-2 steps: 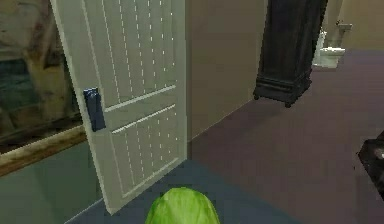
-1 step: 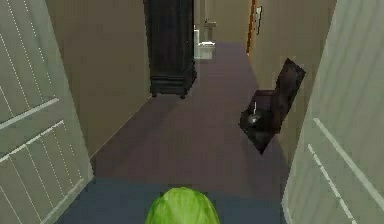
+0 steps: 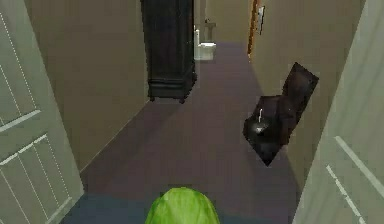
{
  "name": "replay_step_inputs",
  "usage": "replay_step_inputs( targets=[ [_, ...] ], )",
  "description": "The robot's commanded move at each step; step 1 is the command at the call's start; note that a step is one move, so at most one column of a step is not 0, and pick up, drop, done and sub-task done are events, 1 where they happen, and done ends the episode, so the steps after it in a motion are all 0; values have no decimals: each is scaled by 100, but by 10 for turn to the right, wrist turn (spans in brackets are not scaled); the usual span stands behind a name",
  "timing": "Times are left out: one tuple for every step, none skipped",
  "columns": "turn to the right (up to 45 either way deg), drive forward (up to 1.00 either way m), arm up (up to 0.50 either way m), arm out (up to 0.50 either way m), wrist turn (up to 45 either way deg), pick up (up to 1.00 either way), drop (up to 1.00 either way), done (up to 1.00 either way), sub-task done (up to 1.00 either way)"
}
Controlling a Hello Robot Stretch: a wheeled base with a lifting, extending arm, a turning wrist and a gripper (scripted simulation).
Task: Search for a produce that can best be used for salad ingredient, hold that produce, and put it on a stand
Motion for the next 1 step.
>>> replay_step_inputs(
  targets=[
    [60, 0, 0, 0, 0, 0, 0, 0, 0]
  ],
)
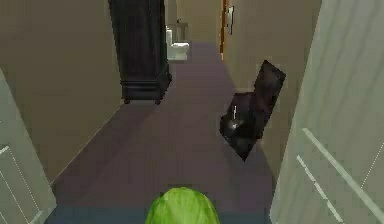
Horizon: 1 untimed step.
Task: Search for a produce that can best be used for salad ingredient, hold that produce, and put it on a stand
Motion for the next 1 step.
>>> replay_step_inputs(
  targets=[
    [0, 100, 0, 0, 0, 0, 0, 0, 0]
  ],
)
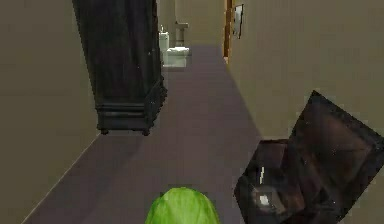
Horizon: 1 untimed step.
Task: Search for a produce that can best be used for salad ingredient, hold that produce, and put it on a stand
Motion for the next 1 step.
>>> replay_step_inputs(
  targets=[
    [0, 100, 0, 0, 0, 0, 0, 0, 0]
  ],
)
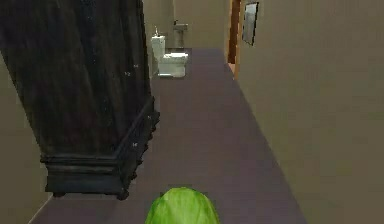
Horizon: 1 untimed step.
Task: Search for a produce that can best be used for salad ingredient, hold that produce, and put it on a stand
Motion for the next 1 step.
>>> replay_step_inputs(
  targets=[
    [0, 70, 0, 0, 0, 0, 0, 0, 0]
  ],
)
